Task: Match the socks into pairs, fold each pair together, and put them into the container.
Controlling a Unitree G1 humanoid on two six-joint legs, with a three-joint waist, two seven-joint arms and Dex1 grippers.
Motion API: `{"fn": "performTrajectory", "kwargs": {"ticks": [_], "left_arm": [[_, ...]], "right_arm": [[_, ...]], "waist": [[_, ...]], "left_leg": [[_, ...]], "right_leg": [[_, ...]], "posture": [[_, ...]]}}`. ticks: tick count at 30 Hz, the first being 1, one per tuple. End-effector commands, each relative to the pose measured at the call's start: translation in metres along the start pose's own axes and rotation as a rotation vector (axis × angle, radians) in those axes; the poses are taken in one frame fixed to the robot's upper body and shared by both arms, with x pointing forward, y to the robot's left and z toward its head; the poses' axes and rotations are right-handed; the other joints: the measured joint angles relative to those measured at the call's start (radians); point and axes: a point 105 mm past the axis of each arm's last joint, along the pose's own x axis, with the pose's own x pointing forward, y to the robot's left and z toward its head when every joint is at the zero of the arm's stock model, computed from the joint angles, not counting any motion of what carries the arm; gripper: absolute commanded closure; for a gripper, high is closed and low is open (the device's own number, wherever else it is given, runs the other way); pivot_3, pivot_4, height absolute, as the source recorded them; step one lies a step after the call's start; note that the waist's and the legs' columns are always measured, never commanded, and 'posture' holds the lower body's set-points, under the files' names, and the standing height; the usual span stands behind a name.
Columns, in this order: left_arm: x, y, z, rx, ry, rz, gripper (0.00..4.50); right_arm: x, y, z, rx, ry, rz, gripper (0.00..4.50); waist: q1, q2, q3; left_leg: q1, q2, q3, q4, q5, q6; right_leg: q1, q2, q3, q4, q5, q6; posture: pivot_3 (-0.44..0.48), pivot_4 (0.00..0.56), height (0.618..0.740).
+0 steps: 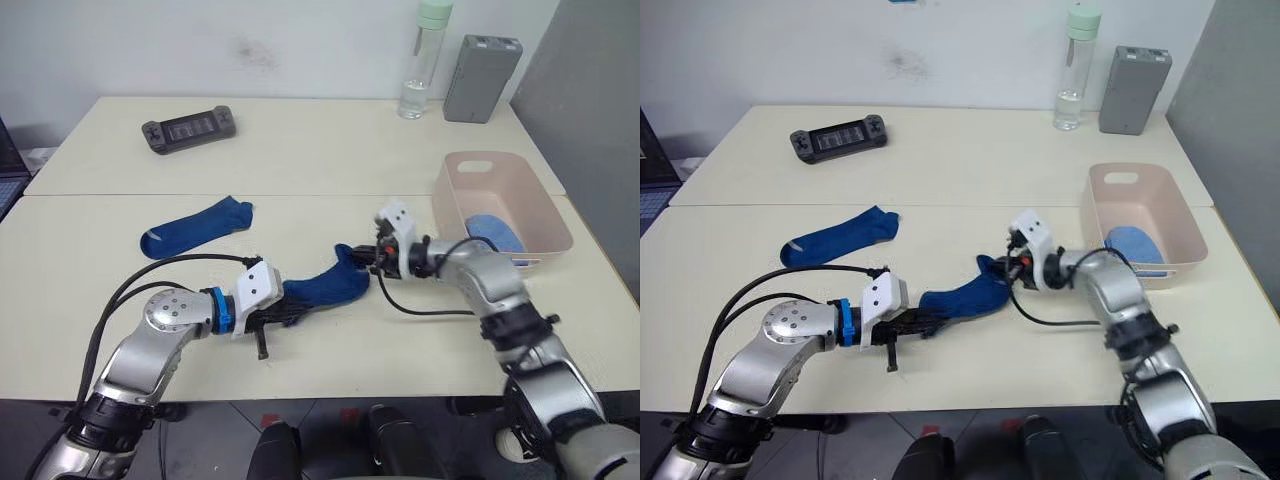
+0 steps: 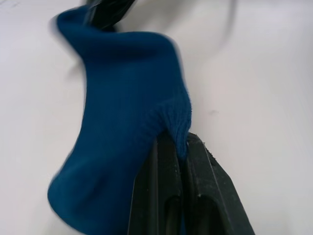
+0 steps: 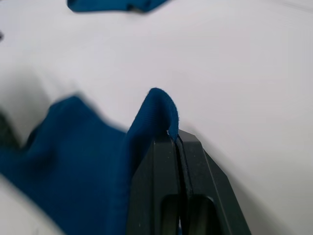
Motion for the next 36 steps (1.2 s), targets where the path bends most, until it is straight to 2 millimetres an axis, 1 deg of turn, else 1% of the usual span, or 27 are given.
{"fn": "performTrajectory", "kwargs": {"ticks": [1,4,6,8,9,10,11,14,17,18,20,23,25,26,28,30,32,34,36], "left_arm": [[0.014,-0.018,0.023,0.012,-0.047,-0.077,4.47],[0.027,-0.024,0.032,-0.027,-0.08,-0.087,4.47],[0.034,-0.029,0.032,-0.039,-0.078,-0.099,4.47],[0.039,-0.03,0.03,-0.041,-0.073,-0.089,4.47],[0.04,-0.03,0.029,-0.05,-0.075,-0.082,4.05],[0.04,-0.029,0.029,-0.056,-0.079,-0.07,3.83],[0.04,-0.028,0.028,-0.062,-0.08,-0.059,3.56],[0.034,-0.03,0.026,-0.068,-0.07,-0.055,2.62],[0.022,-0.03,0.026,-0.082,-0.067,-0.051,1.68],[0.017,-0.029,0.027,-0.085,-0.07,-0.043,1.28],[0.006,-0.024,0.032,-0.094,-0.084,-0.019,0.71],[-0.011,-0.012,0.039,-0.126,-0.104,0.022,0.71],[-0.027,0.011,0.037,-0.136,-0.103,0.11,0.71],[-0.033,0.027,0.034,-0.118,-0.095,0.177,0.71],[-0.038,0.05,0.029,-0.079,-0.084,0.269,0.71],[-0.036,0.074,0.027,-0.049,-0.093,0.342,0.71],[-0.029,0.09,0.025,-0.03,-0.102,0.369,0.71],[-0.017,0.094,0.021,-0.027,-0.103,0.337,0.71],[-0.006,0.101,0.019,-0.042,-0.117,0.326,0.71]], "right_arm": [[0.017,0.002,0.024,-0.08,-0.057,0.039,4.5],[0.03,0.005,0.028,-0.098,-0.064,0.079,4.5],[0.035,0.008,0.026,-0.106,-0.064,0.108,4.5],[0.037,0.011,0.025,-0.106,-0.073,0.132,4.5],[0.037,0.011,0.025,-0.1,-0.087,0.132,4.5],[0.036,0.011,0.026,-0.087,-0.101,0.135,4.04],[0.035,0.009,0.026,-0.083,-0.112,0.133,3.83],[0.022,0.004,0.031,-0.071,-0.151,0.124,2.81],[0.004,0.0,0.037,-0.077,-0.179,0.118,1.76],[-0.003,-0.001,0.04,-0.079,-0.195,0.104,1.34],[-0.018,-0.001,0.041,-0.087,-0.214,0.083,0.72],[-0.039,0.004,0.036,-0.1,-0.209,0.064,0.72],[-0.061,0.007,0.026,-0.114,-0.18,0.031,0.72],[-0.072,0.011,0.019,-0.113,-0.159,0.021,0.72],[-0.084,0.019,0.008,-0.104,-0.119,0.016,0.72],[-0.094,0.03,-0.012,-0.086,-0.052,0.014,0.72],[-0.101,0.041,-0.026,-0.067,-0.015,0.016,0.72],[-0.105,0.048,-0.037,-0.022,-0.005,0.012,0.72],[-0.108,0.05,-0.05,0.011,0.021,-0.014,0.72]], "waist": [[0.0,0.0,0.0],[0.004,0.0,0.0],[0.006,0.0,0.0],[0.005,0.0,0.0],[0.005,0.0,0.0],[0.004,0.0,0.0],[0.004,0.0,0.0],[0.003,0.0,0.0],[0.003,0.0,0.0],[0.003,0.0,0.0],[0.003,0.0,0.0],[0.005,0.0,0.0],[0.008,0.0,0.0],[0.012,0.0,0.0],[0.013,0.0,0.0],[0.012,0.0,0.0],[0.014,0.0,0.0],[0.012,0.0,0.0],[0.01,0.0,0.0]], "left_leg": [[0.0,0.0,0.0,0.0,0.0,0.0],[0.0,0.0,-0.001,0.0,0.0,0.0],[0.0,0.0,-0.001,0.0,0.0,0.0],[0.0,0.0,-0.001,0.0,0.0,0.0],[0.0,0.0,-0.001,0.0,0.0,0.0],[0.0,0.0,-0.001,0.0,0.0,0.0],[0.0,0.0,-0.001,0.0,0.0,0.0],[0.001,0.0,-0.001,0.0,0.0,0.0],[0.0,0.0,-0.001,0.0,0.0,0.0],[0.0,0.0,-0.001,0.0,0.0,0.0],[0.0,0.0,-0.001,0.0,0.0,0.0],[0.0,0.0,-0.002,0.0,0.0,0.0],[0.0,0.0,-0.002,0.0,0.0,0.0],[0.0,0.0,-0.002,0.0,0.0,0.0],[0.0,-0.001,-0.002,0.0,0.0,0.0],[0.001,-0.001,-0.001,0.0,0.0,0.0],[0.0,-0.001,-0.002,0.001,0.0,0.0],[0.0,-0.001,-0.001,0.001,0.0,0.0],[0.0,-0.001,0.0,0.001,0.0,0.0]], "right_leg": [[0.0,0.0,0.0,0.0,0.001,-0.001],[0.0,0.0,-0.001,0.001,0.002,-0.004],[0.001,0.0,-0.001,0.0,0.002,-0.004],[0.001,0.0,-0.001,0.0,0.003,-0.004],[0.001,0.0,-0.001,0.0,0.003,-0.004],[0.0,0.0,-0.001,0.001,0.003,-0.005],[0.0,0.0,-0.001,0.001,0.003,-0.005],[0.0,0.0,-0.001,0.002,0.003,-0.005],[0.0,0.0,-0.001,0.002,0.003,-0.005],[0.0,0.0,-0.001,0.002,0.002,-0.005],[0.0,0.0,-0.001,0.002,0.002,-0.004],[0.0,0.0,-0.001,0.002,0.001,-0.002],[0.0,0.0,-0.001,0.002,0.0,0.0],[0.0,0.0,-0.001,0.002,0.0,0.0],[0.001,0.0,-0.001,0.002,-0.001,0.0],[0.001,0.0,-0.001,0.001,-0.001,0.0],[0.001,0.0,-0.001,0.001,-0.001,0.0],[0.001,0.0,-0.001,0.001,-0.001,0.0],[0.001,0.0,0.0,0.001,-0.001,0.0]], "posture": [[0.0,0.15,0.74],[0.0,0.15,0.74],[0.0,0.15,0.74],[0.0,0.15,0.74],[0.0,0.15,0.74],[0.0,0.15,0.74],[0.0,0.15,0.74],[0.0,0.15,0.74],[0.0,0.15,0.74],[0.0,0.15,0.74],[0.0,0.15,0.74],[0.0,0.15,0.74],[0.0,0.15,0.74],[0.0,0.15,0.74],[0.0,0.15,0.74],[0.0,0.15,0.74],[0.0,0.15,0.74],[0.0,0.15,0.74],[0.0,0.15,0.74]]}}
